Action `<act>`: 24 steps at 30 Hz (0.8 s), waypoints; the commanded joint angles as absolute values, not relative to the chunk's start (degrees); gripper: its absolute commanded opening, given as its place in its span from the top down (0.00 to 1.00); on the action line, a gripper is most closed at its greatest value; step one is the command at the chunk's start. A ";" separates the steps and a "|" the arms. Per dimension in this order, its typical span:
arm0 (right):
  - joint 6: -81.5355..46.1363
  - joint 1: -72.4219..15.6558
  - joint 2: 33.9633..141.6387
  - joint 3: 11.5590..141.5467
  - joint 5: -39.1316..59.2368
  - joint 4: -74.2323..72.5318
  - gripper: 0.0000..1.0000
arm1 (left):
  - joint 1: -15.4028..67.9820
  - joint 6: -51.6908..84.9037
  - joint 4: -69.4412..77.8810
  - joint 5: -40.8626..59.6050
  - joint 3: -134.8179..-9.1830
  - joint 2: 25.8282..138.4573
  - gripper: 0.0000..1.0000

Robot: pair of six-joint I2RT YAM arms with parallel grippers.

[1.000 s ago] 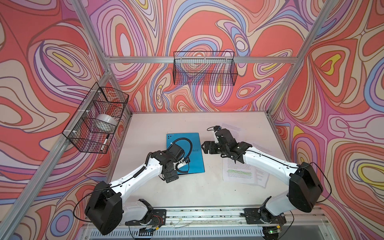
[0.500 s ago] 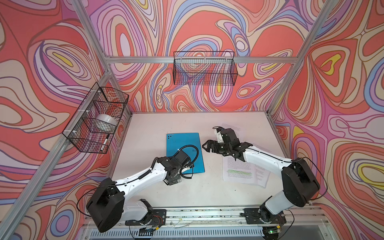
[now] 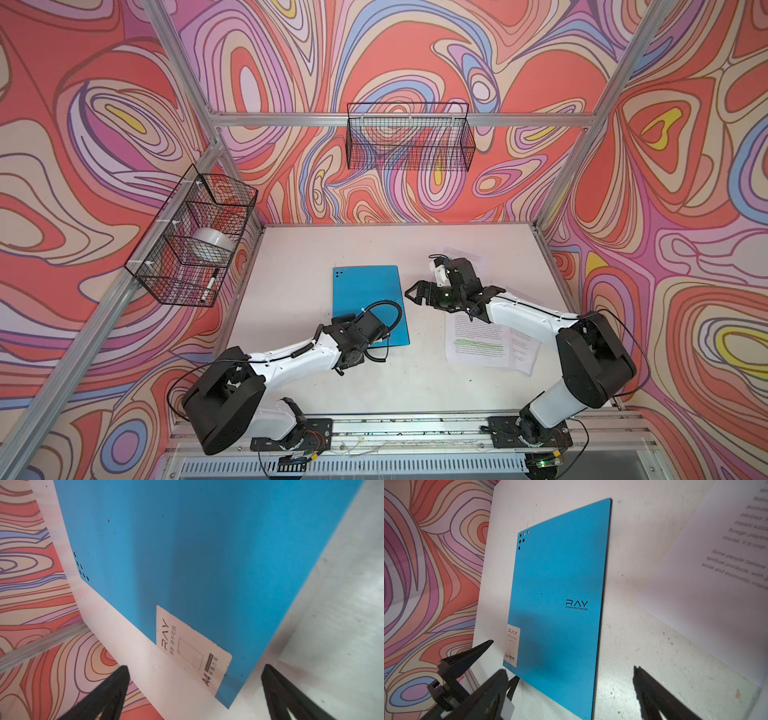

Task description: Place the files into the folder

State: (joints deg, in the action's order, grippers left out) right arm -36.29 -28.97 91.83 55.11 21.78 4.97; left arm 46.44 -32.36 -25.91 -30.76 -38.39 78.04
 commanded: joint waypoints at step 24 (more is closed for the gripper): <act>-36.18 -28.00 101.21 55.02 35.93 -1.43 0.02 | 47.15 -32.43 -11.95 -42.01 -35.68 79.28 0.00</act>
